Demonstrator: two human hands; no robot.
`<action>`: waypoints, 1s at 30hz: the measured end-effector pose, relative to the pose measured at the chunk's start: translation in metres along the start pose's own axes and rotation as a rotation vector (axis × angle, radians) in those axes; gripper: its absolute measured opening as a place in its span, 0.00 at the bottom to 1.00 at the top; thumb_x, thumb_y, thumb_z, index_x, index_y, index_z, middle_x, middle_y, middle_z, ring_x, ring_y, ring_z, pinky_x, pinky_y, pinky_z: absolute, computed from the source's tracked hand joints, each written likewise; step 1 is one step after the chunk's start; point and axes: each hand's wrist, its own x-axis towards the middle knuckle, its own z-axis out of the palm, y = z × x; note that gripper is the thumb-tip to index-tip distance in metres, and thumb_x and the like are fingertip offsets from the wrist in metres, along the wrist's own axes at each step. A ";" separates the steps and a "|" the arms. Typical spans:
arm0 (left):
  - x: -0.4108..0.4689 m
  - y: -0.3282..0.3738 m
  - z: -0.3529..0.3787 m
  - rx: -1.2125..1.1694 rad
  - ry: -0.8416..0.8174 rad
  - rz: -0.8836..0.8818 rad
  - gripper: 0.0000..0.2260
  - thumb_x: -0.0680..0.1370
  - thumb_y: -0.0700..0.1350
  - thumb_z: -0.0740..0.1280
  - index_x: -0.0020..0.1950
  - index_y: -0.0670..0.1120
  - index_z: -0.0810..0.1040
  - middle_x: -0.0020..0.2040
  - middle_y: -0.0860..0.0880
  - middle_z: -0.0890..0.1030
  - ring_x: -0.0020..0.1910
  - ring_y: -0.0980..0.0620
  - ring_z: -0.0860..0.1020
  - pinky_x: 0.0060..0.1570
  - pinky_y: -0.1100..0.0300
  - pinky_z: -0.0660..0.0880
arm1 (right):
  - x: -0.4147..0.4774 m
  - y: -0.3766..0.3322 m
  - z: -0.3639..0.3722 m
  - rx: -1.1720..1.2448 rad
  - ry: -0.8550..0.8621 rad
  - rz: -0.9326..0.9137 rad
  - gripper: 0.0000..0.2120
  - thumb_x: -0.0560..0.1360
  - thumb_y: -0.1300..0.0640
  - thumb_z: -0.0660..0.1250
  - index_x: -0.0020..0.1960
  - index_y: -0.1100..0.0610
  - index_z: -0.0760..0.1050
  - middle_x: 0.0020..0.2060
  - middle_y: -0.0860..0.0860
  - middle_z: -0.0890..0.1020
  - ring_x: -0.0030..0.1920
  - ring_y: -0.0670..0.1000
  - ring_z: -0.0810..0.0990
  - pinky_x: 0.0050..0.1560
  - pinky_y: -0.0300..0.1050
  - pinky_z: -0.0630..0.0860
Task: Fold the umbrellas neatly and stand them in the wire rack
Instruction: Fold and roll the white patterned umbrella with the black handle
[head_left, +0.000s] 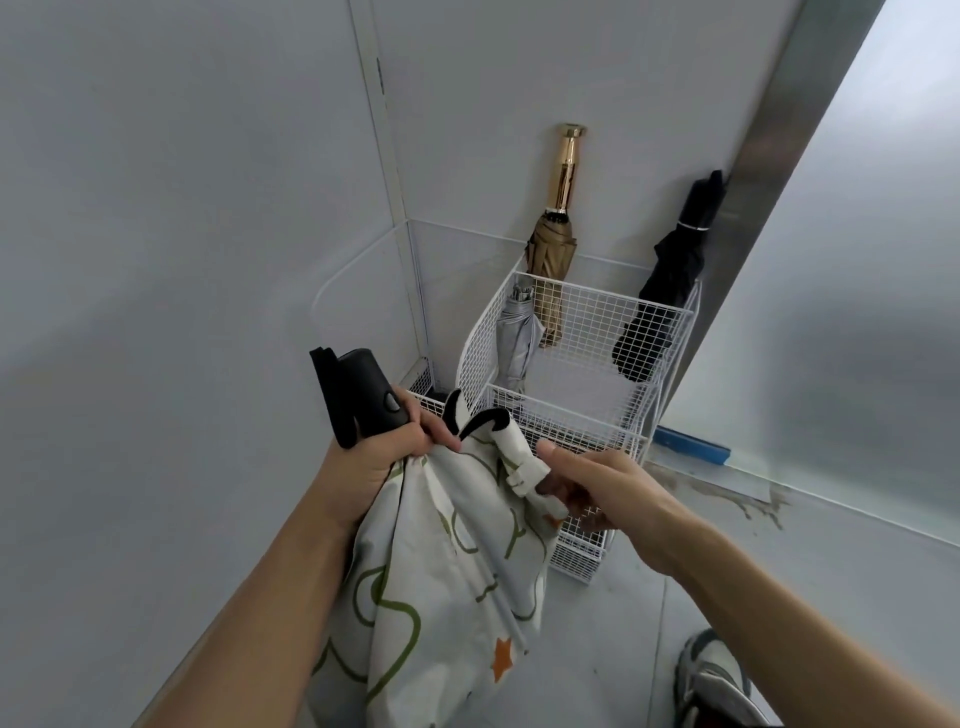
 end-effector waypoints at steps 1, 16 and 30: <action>-0.001 0.000 0.002 -0.001 -0.016 -0.001 0.11 0.64 0.29 0.63 0.33 0.46 0.74 0.34 0.41 0.81 0.42 0.43 0.82 0.57 0.45 0.77 | 0.000 0.000 0.002 0.016 -0.004 -0.013 0.26 0.64 0.33 0.70 0.38 0.57 0.82 0.30 0.49 0.76 0.31 0.45 0.72 0.35 0.38 0.70; -0.001 0.003 0.004 0.113 0.193 -0.115 0.11 0.67 0.28 0.65 0.36 0.44 0.71 0.39 0.43 0.84 0.41 0.48 0.82 0.49 0.51 0.77 | 0.015 0.005 -0.023 0.306 0.615 -0.260 0.06 0.80 0.55 0.65 0.50 0.58 0.78 0.42 0.53 0.83 0.41 0.50 0.81 0.37 0.39 0.76; -0.003 0.003 0.008 0.150 0.432 -0.105 0.14 0.70 0.31 0.66 0.32 0.47 0.84 0.48 0.41 0.85 0.46 0.44 0.82 0.55 0.46 0.80 | -0.008 0.012 0.031 -0.184 -0.302 -0.046 0.23 0.63 0.37 0.78 0.51 0.51 0.84 0.50 0.55 0.84 0.45 0.50 0.81 0.55 0.50 0.79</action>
